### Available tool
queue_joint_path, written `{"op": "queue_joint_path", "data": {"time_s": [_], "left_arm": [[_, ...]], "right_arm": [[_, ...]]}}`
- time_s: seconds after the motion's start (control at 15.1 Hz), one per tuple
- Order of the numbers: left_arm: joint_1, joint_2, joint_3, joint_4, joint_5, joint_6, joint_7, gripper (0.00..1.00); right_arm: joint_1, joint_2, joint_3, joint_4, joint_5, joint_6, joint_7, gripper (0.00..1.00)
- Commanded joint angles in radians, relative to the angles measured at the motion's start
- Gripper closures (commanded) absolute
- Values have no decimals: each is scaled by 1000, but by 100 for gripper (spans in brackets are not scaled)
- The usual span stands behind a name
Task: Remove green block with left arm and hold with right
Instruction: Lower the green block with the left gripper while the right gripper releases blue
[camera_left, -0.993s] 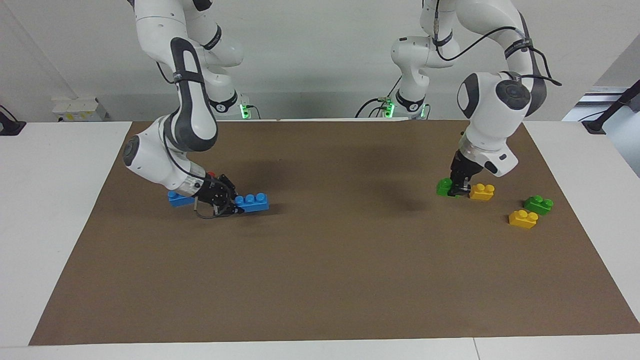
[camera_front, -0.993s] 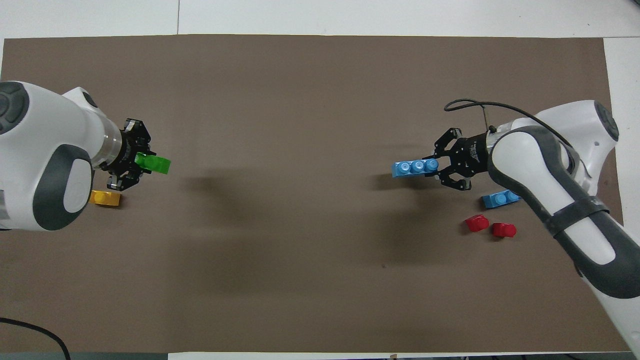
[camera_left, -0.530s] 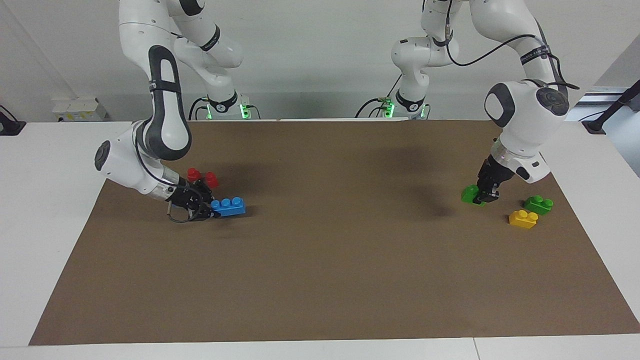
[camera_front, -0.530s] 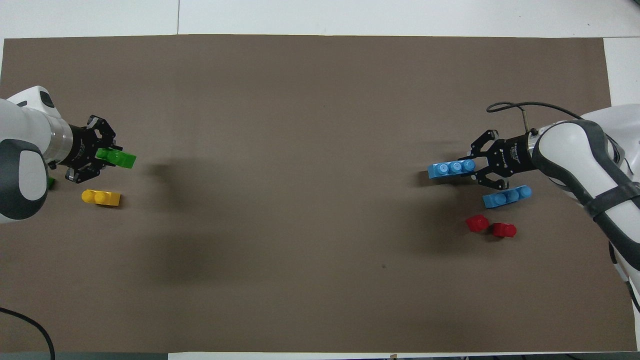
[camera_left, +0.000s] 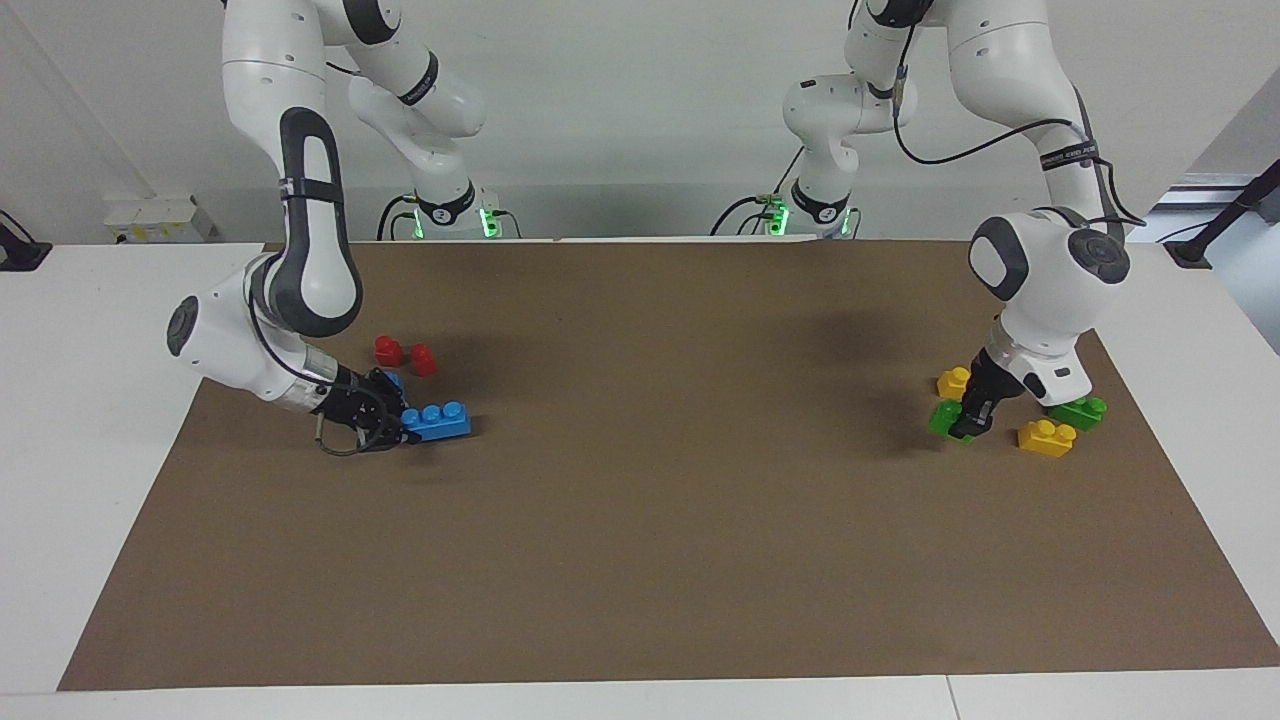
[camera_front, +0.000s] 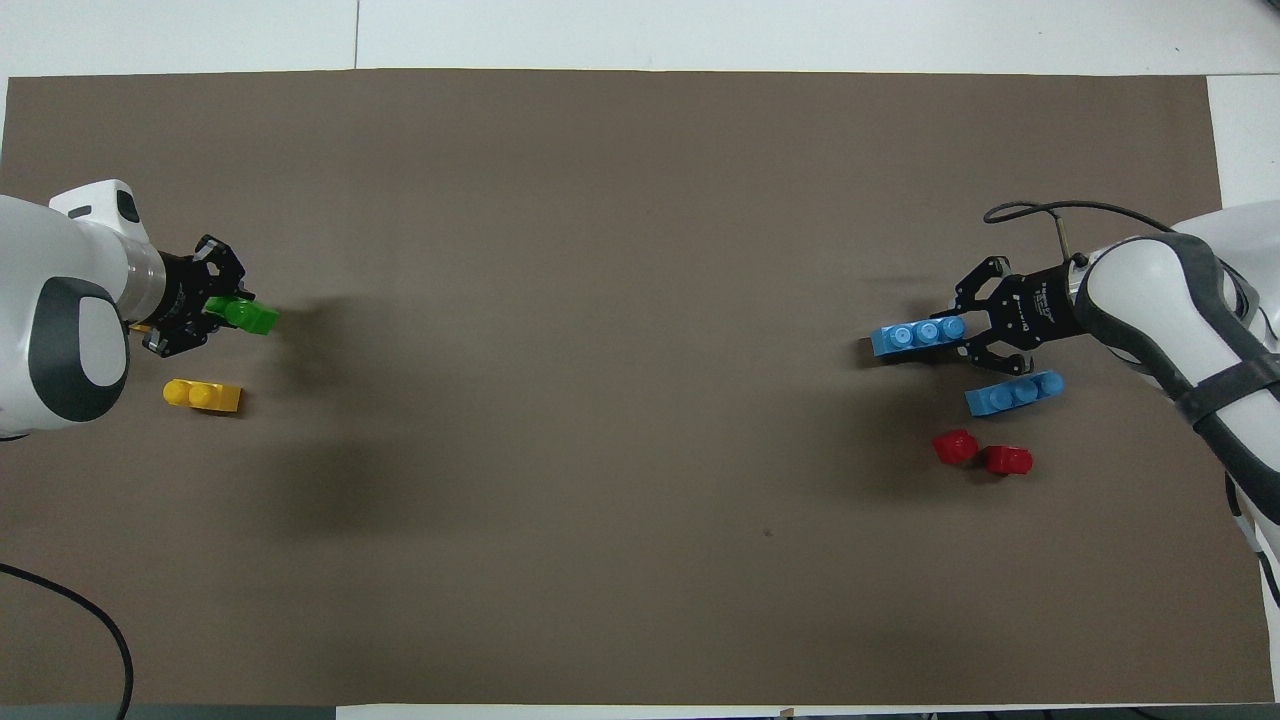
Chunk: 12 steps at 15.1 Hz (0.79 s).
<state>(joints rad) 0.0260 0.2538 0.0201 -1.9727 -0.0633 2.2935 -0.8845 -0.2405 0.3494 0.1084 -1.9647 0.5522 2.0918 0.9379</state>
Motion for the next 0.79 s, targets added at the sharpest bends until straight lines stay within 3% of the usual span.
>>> {"op": "queue_joint_path", "data": {"time_s": [0.0, 0.13, 0.33, 0.73], "left_arm": [[15, 34, -9, 6, -4, 37, 30, 100], [22, 47, -8, 14, -4, 40, 29, 100], [32, 71, -8, 34, -4, 40, 29, 100], [40, 94, -8, 25, -3, 67, 32, 100]], "right_arm": [[-22, 28, 16, 17, -18, 5, -31, 85], [-14, 30, 16, 12, -11, 17, -30, 82], [-6, 30, 17, 1, -11, 42, -30, 61], [-10, 30, 16, 6, -11, 34, -27, 58]]}}
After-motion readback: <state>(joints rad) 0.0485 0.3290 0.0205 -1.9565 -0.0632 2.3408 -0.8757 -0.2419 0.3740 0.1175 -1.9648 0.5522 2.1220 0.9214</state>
